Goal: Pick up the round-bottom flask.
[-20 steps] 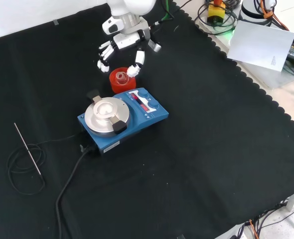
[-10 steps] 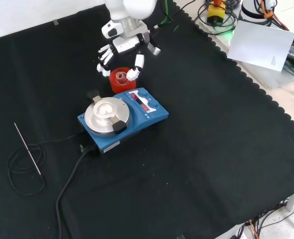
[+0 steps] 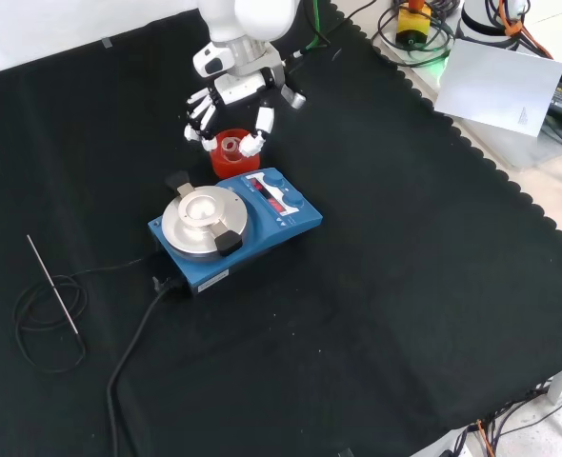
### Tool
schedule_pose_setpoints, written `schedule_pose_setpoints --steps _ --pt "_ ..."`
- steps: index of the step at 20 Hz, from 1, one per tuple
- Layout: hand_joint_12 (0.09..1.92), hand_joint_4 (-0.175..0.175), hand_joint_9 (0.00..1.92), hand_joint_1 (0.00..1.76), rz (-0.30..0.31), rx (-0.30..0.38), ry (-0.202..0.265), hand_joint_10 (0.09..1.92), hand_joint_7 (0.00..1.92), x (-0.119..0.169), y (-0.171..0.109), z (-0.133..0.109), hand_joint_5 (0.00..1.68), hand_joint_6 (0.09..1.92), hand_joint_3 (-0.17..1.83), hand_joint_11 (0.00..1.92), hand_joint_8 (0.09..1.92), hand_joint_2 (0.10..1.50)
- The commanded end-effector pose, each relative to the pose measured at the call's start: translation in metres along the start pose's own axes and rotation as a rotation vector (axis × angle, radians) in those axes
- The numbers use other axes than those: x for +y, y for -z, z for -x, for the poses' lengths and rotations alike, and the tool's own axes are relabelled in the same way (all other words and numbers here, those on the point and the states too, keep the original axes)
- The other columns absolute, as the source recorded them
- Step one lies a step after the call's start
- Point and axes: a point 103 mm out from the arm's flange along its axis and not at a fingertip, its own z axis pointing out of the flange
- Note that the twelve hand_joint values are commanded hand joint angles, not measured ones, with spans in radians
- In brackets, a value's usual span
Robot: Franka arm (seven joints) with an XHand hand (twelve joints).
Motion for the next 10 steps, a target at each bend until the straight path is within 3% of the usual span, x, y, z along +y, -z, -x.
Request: schedule_pose_setpoints --steps 1,9,10 --pt "1.34 0.02 0.53 0.87 0.003 -0.006 -0.008 0.62 0.32 0.0012 -0.0001 0.0008 0.77 0.75 0.63 0.08 0.57 0.65" --pt "1.34 0.033 0.56 0.88 0.024 -0.013 -0.008 0.62 0.35 0.0027 -0.0001 -0.0026 0.88 0.78 0.62 0.11 0.57 0.69" --pt "1.34 0.086 0.57 0.94 0.034 -0.016 -0.005 0.61 0.37 0.0024 0.0003 -0.0024 0.94 0.84 0.52 0.11 0.58 0.77"
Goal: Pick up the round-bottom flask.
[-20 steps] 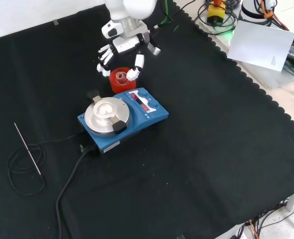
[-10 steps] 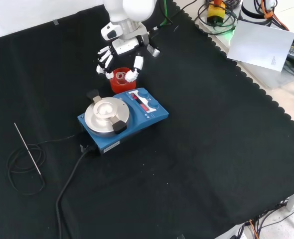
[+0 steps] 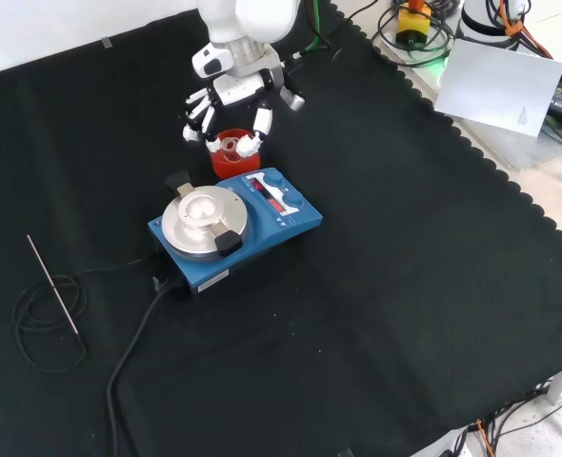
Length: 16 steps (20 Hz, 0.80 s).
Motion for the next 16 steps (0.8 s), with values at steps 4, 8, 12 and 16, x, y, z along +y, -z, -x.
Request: schedule_pose_setpoints --steps 4,8,12,16 --pt "1.32 0.17 0.65 1.04 0.049 -0.011 0.002 0.56 0.45 -0.001 0.005 0.001 1.06 0.93 0.42 0.18 0.56 0.86" --pt "1.31 0.175 0.68 1.05 0.057 0.0 -0.012 0.54 0.47 -0.002 0.012 0.005 1.07 0.97 0.54 0.21 0.54 0.81" --pt "1.31 0.175 0.69 1.06 0.061 0.018 -0.019 0.53 0.48 -0.003 0.018 0.006 1.07 0.98 0.58 0.22 0.54 0.79" --pt "1.31 0.175 0.69 1.06 0.068 0.064 -0.037 0.53 0.48 -0.008 0.036 0.002 1.08 0.99 0.6 0.22 0.54 0.78"
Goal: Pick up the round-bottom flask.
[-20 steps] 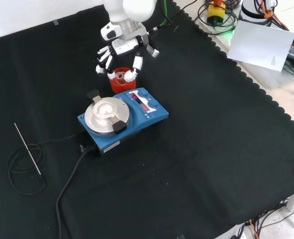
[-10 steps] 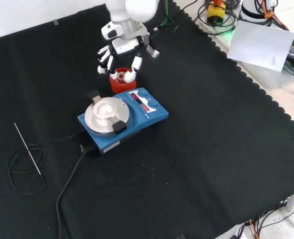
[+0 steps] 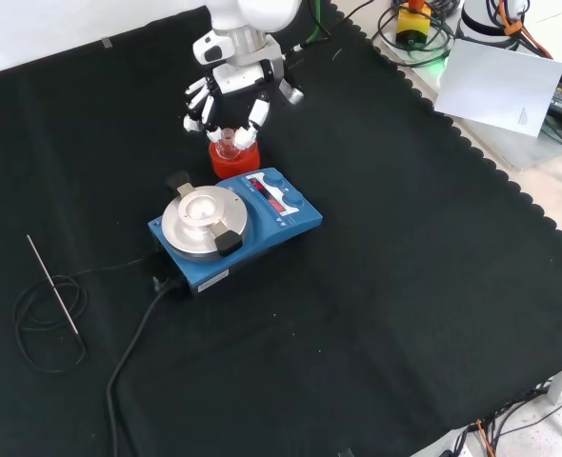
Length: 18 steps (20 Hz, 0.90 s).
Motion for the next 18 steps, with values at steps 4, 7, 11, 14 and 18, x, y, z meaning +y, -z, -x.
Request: schedule_pose_setpoints --steps 4,7,11,14,18 --pt "1.31 0.175 0.7 1.06 0.032 0.054 -0.017 0.53 0.48 -0.009 0.036 -0.006 1.08 0.99 0.6 0.23 0.54 0.78" --pt "1.31 0.175 0.7 1.06 0.046 0.071 -0.022 0.53 0.48 -0.013 0.046 -0.009 1.08 1.0 0.62 0.23 0.54 0.77" --pt "1.31 0.175 0.7 1.06 0.061 0.086 -0.028 0.53 0.48 -0.017 0.06 -0.012 1.08 1.0 0.64 0.23 0.54 0.76" --pt "1.31 0.175 0.7 1.06 0.072 0.096 -0.03 0.53 0.48 -0.021 0.072 -0.015 1.08 1.01 0.64 0.23 0.54 0.76" --pt "1.31 0.175 0.71 1.06 0.082 0.098 -0.018 0.53 0.48 -0.025 0.084 -0.024 1.08 1.01 0.65 0.23 0.54 0.76"
